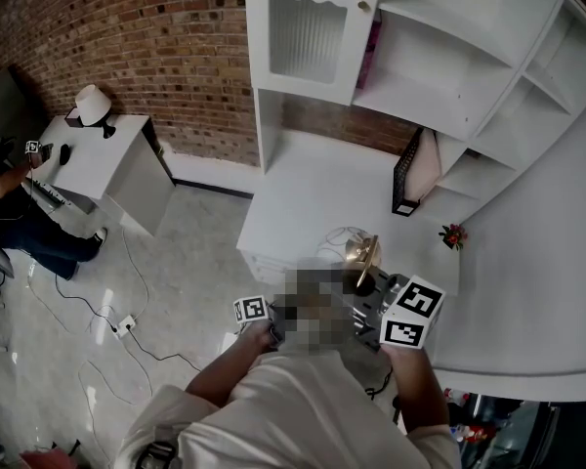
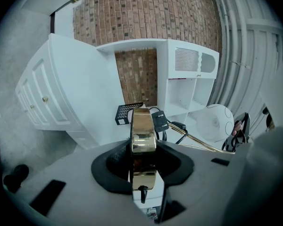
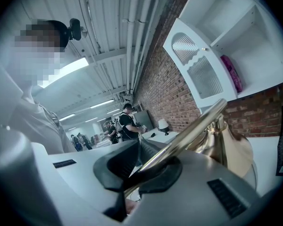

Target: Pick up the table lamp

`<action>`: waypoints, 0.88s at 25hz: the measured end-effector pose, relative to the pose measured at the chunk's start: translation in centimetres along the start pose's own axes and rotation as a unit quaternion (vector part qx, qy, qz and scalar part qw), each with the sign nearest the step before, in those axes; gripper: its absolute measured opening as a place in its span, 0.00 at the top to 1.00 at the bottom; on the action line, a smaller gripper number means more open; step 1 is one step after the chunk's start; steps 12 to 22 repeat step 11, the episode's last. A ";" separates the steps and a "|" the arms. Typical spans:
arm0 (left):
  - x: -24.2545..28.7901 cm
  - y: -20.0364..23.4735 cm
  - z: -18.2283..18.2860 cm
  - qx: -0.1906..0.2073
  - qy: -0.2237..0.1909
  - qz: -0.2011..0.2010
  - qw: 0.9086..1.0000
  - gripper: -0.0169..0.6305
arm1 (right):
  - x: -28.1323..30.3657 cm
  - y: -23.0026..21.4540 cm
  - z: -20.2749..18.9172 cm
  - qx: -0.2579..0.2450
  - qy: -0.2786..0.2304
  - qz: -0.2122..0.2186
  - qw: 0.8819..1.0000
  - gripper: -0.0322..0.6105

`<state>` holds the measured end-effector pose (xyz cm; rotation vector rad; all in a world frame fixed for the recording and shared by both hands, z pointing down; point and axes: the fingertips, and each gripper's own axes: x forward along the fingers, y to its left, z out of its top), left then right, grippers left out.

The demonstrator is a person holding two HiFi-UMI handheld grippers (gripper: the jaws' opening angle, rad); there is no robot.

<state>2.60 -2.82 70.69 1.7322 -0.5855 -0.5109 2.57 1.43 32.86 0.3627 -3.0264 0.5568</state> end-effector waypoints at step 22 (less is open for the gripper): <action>0.1 -0.4 -0.8 -0.067 -0.010 -0.010 0.998 0.77 | 0.1 0.3 -0.1 -0.003 0.002 0.000 1.000 0.91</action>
